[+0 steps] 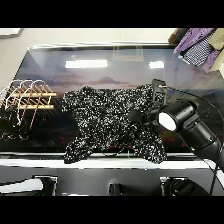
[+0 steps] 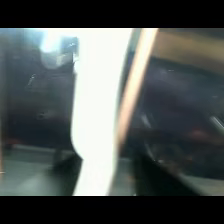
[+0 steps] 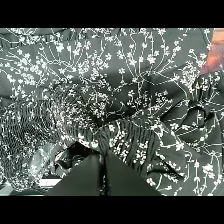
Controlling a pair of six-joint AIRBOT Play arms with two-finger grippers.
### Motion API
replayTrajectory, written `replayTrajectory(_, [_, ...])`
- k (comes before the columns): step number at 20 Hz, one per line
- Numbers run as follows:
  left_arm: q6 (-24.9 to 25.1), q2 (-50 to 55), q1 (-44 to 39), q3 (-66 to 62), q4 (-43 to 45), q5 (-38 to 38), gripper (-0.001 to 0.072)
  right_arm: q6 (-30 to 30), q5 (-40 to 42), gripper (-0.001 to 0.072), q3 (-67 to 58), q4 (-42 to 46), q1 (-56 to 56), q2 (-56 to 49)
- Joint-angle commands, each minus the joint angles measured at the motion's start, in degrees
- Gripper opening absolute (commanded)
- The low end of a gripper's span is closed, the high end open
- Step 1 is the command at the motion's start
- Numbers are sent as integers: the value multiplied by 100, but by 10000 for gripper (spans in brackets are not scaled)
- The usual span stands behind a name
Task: Fold the clothes and pants, and hang the long-sleeved shirts on hangers.
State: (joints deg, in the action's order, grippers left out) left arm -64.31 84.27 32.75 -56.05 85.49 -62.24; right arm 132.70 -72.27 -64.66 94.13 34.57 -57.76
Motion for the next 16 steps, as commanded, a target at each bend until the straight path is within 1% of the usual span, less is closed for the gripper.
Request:
replayTrajectory(1, [48, 98, -61, 11, -42, 79, 117, 15, -13, 41, 0, -11, -2, -4])
replayTrajectory(2, [46, 96, -72, 9, -44, 72, 38, 15, -17, 41, 0, -24, -2, -4])
replayTrajectory(3, [46, 90, -92, 9, -44, 59, 30, 15, -31, 41, 0, -28, -2, -4])
replayTrajectory(6, [48, 79, -203, -136, -52, -74, 29, 15, -114, 41, 0, -26, -2, -4])
replayTrajectory(9, [42, 20, -380, -570, -50, -339, 28, 9, -184, 41, 0, -24, -2, -4])
replayTrajectory(16, [-234, -811, -680, -1847, -63, -378, 28, 9, -173, 41, 0, 39, -2, -4])
